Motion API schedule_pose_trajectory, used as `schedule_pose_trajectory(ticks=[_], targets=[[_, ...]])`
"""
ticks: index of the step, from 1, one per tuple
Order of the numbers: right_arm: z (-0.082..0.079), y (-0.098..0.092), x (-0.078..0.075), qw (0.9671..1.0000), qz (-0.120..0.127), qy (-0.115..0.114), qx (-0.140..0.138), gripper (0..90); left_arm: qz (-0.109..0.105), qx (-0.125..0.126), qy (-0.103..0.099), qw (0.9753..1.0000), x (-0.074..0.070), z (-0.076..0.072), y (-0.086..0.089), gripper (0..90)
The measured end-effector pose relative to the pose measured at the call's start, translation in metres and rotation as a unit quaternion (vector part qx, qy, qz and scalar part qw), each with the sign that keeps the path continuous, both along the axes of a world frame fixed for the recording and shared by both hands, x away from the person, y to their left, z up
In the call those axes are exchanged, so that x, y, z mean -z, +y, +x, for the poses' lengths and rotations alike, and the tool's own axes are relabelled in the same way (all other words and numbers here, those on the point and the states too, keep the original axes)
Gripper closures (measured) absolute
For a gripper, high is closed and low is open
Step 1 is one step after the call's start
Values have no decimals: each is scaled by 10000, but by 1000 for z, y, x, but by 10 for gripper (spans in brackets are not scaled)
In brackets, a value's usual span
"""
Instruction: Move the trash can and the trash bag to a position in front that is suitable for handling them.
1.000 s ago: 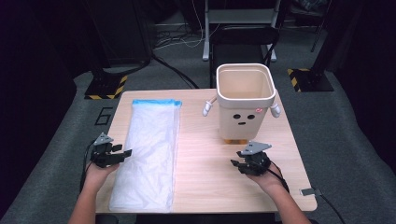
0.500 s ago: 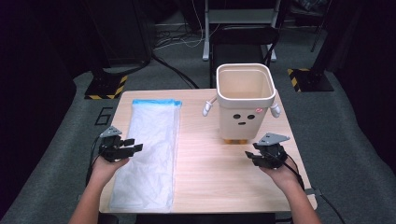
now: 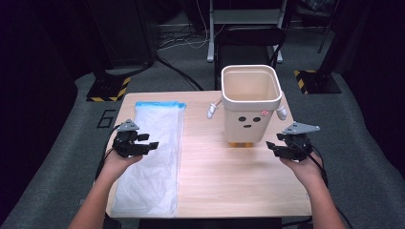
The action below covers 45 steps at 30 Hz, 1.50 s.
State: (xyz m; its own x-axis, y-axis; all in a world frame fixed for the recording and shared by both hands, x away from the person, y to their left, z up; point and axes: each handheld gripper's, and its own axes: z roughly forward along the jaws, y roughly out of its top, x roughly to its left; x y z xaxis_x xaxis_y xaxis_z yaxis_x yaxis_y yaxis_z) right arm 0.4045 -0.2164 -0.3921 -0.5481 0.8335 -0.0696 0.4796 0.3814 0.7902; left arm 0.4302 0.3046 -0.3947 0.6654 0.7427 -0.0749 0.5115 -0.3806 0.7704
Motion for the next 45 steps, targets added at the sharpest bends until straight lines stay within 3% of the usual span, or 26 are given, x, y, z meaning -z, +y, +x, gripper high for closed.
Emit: schedule_pose_trajectory(ticks=[6, 11, 16, 21, 26, 29, 32, 33, 35, 37, 41, 45], targets=[[10, -9, 0, 9998, -22, 127, 136, 456, 133, 221, 46, 9997, -6, 10, -24, 381], [20, -17, -11, 9995, -106, -135, 249, 518, 197, 453, 5, 9988, -12, 18, -45, 394], [30, -19, -21, 9986, -221, -296, 386, 522, 209, 556, -27, 9982, -15, 24, -63, 394], [47, -20, -30, 9978, -339, -273, 503, 515, 231, 592, -10, 9980, -17, 30, -74, 391], [57, -21, -31, 9974, -326, -227, 599, 504, 163, 610, -15, 9980, -18, 35, -80, 391], [66, -23, -31, 9980, -136, -200, 589, 524, 106, 644, -27, 9979, -20, 39, -85, 390], [68, -22, -31, 9983, -105, -195, 545, 571, 132, 641, -19, 9979, -21, 42, -87, 390], [68, -21, -30, 9979, -178, -195, 599, 664, 113, 618, -26, 9980, -20, 42, -88, 390], [67, -21, -30, 9977, -231, -251, 588, 667, 99, 623, -15, 9980, -19, 45, -90, 390], [66, -26, -32, 9986, -54, -160, 500, 673, 42, 632, -29, 9980, -19, 49, -96, 391], [64, -25, -32, 9988, -36, -177, 465, 674, -9, 637, -40, 9980, -20, 52, -103, 394], [61, -23, -33, 9990, -48, -255, 366, 676, 104, 681, -70, 9976, -20, 58, -116, 400]])
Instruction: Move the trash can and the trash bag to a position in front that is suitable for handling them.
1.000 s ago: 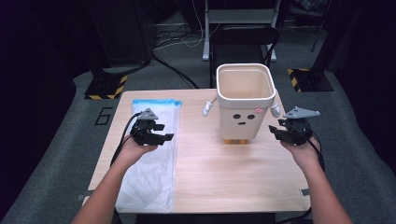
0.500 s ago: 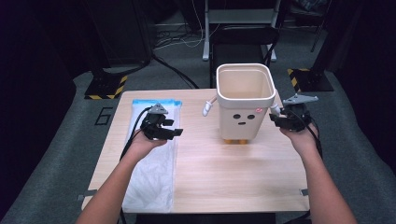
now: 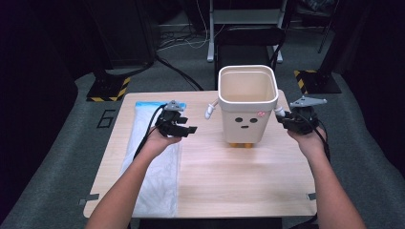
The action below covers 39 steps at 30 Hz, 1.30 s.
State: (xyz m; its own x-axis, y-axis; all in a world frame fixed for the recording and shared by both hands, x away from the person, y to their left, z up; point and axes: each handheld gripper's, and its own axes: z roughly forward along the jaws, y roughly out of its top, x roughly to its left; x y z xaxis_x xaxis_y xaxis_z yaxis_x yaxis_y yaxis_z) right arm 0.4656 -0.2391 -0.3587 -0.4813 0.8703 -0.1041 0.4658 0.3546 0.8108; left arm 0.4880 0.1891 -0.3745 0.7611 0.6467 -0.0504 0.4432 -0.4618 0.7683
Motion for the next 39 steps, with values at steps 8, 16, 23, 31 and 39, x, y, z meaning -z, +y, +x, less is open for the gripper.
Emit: schedule_pose_trajectory(ticks=[8, 16, 23, 31, 39], targets=[[-4, 5, -2, 9999, -118, -99, -60, 676, -254, 35, -114, 9996, -2, 8, -23, 438], [-6, 4, -2, 9998, -137, -100, -84, 676, -361, -45, -113, 9993, -4, 18, -44, 488], [-8, 3, -2, 9999, -65, -57, -73, 676, -549, -89, -117, 9984, -5, 19, -49, 649], [-12, 5, -3, 9998, 152, -1, -84, 678, -569, -71, -229, 9981, -11, 16, -44, 646], [-20, 16, -3, 9982, 505, -165, -277, 680, -541, -79, -348, 9979, -23, 8, -23, 646]])
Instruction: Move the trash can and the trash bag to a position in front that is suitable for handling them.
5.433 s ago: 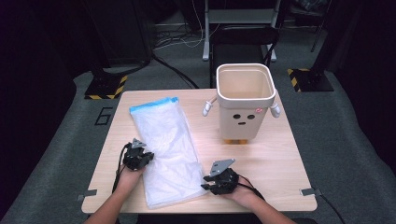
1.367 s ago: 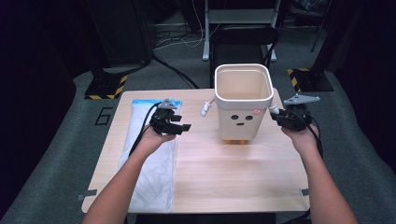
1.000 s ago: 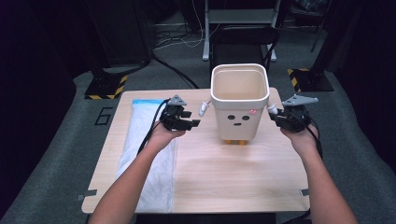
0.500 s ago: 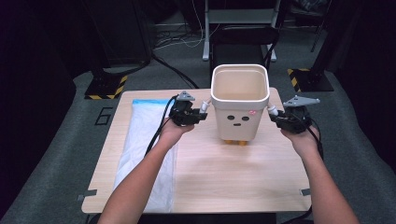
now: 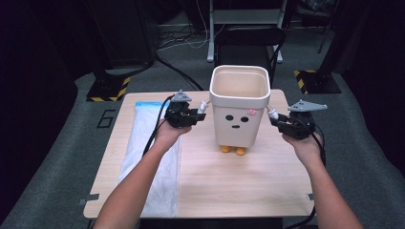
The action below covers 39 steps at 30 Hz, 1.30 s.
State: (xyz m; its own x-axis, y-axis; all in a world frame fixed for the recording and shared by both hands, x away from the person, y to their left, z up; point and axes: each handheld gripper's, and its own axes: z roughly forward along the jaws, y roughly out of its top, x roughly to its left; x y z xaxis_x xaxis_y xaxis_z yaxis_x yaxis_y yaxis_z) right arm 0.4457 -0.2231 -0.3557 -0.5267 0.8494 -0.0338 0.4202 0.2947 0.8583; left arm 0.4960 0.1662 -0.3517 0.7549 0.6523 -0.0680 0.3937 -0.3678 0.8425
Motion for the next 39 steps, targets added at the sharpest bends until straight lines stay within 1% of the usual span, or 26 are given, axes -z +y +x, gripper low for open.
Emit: schedule_pose_trajectory(ticks=[1, 2, 5, 6, 10, 13, 14, 15, 16, 17, 18, 19, 20, 21, 22, 23, 24, 26, 27, 29, 30, 31, 33, 37, 38, 39], targets=[[-3, 6, -2, 10000, -37, -56, -48, 679, -12, -27, 14, 10000, 0, -2, 7, 647], [-3, 6, -2, 10000, -37, -56, -48, 679, -12, -27, 14, 10000, 0, -2, 7, 647], [-9, 18, -8, 9997, -66, -186, -160, 679, -23, -36, 7, 10000, 1, -7, 17, 647], [-9, 18, -8, 9997, -66, -186, -160, 679, -9, -34, -10, 10000, 1, -9, 19, 647], [-15, 28, -13, 9991, -107, -303, -289, 679, -11, -72, -47, 10000, 1, -18, 31, 647], [-22, 37, -15, 9984, -138, -321, -434, 678, 19, -72, -80, 9999, 0, -25, 39, 646], [-22, 37, -15, 9984, -138, -321, -434, 678, 0, -72, -81, 9999, 0, -28, 42, 646], [-25, 41, -15, 9980, -143, -334, -508, 678, 27, -64, -83, 9999, 0, -33, 48, 647], [-25, 41, -15, 9980, -143, -334, -508, 678, 27, -64, -83, 9999, 0, -33, 48, 647], [-28, 45, -15, 9976, -132, -351, -576, 677, 88, -84, -89, 9999, 0, -38, 52, 647], [-30, 46, -15, 9972, -129, -366, -635, 677, 88, -84, -89, 9999, 0, -38, 52, 646], [-31, 48, -15, 9971, -97, -367, -657, 676, 124, -85, -123, 9998, 0, -44, 57, 646], [-31, 48, -15, 9971, -97, -367, -657, 676, 124, -85, -123, 9998, 0, -44, 57, 646], [-34, 51, -15, 9963, -97, -404, -751, 677, 132, -85, -158, 9998, 1, -50, 62, 646], [-34, 51, -15, 9963, -97, -404, -751, 677, 132, -85, -158, 9998, 1, -50, 62, 646], [-38, 54, -14, 9958, -94, -422, -811, 676, 147, -86, -186, 9997, 2, -56, 66, 646], [-38, 54, -14, 9958, -94, -422, -811, 676, 147, -86, -186, 9997, 2, -56, 66, 646], [-41, 56, -13, 9952, -140, -431, -868, 675, 113, -92, -190, 9997, 3, -62, 70, 645], [-44, 57, -13, 9952, -118, -424, -880, 675, 126, -86, -192, 9997, 3, -66, 71, 646], [-51, 59, -12, 9941, -93, -481, -969, 675, 130, -62, -227, 9996, 4, -73, 75, 645], [-51, 59, -12, 9941, -93, -481, -969, 675, 159, -39, -256, 9995, 4, -77, 77, 645], [-57, 61, -10, 9934, -84, -491, -1034, 675, 157, -24, -283, 9995, 4, -82, 80, 645], [-60, 62, -9, 9933, -66, -486, -1042, 675, 134, -13, -341, 9993, 5, -91, 84, 645], [-70, 67, 1, 9931, 4, -498, -1063, 674, 163, -80, -346, 9992, 9, -105, 89, 645], [-72, 69, 4, 9932, -43, -477, -1058, 674, 198, -80, -345, 9992, 10, -108, 90, 644], [-76, 72, 7, 9929, -106, -490, -1082, 674, 254, -68, -367, 9990, 12, -115, 91, 645]])
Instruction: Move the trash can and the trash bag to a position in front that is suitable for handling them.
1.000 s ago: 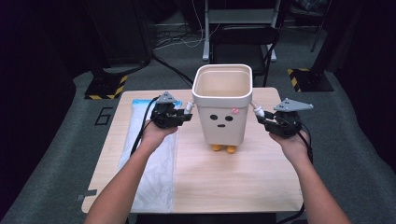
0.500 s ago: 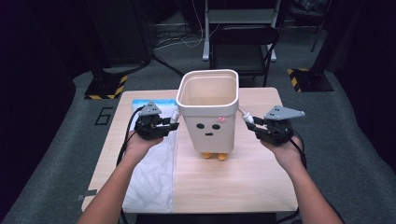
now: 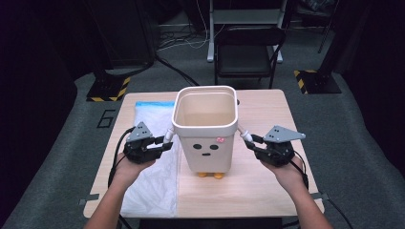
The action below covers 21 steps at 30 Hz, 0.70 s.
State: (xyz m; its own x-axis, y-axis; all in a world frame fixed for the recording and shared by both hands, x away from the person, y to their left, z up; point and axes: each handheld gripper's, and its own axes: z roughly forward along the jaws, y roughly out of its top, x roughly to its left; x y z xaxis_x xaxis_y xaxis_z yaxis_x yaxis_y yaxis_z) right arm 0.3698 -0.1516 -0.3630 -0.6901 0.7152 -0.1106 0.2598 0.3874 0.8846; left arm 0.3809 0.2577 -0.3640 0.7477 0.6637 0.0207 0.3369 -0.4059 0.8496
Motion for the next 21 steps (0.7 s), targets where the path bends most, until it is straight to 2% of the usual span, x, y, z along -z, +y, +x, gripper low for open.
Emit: schedule_pose_trajectory(ticks=[4, 9, 11, 14, 17, 18, 21], targets=[[-8, 2, 3, 9999, -93, -23, -43, 676, 54, 118, -22, 9999, 1, -9, 4, 644], [-14, 1, 6, 9999, -47, -14, -99, 676, 142, 230, -1, 9996, 1, -20, 6, 644], [-17, -1, 4, 9999, -102, 28, -80, 675, 114, 278, -3, 9995, 1, -22, 5, 644], [-17, -4, 6, 9999, -61, 92, -43, 675, -4, 315, 18, 9995, 2, -21, 4, 644], [-14, -9, 10, 9997, 66, 230, -78, 675, -291, 351, 116, 9989, 6, -17, 5, 643], [-12, -11, 12, 9994, 170, 294, -119, 674, -327, 373, 156, 9987, 6, -16, 5, 643], [-13, -11, 11, 9992, 178, 336, -122, 674, -347, 392, 185, 9985, 7, -16, 5, 642]])
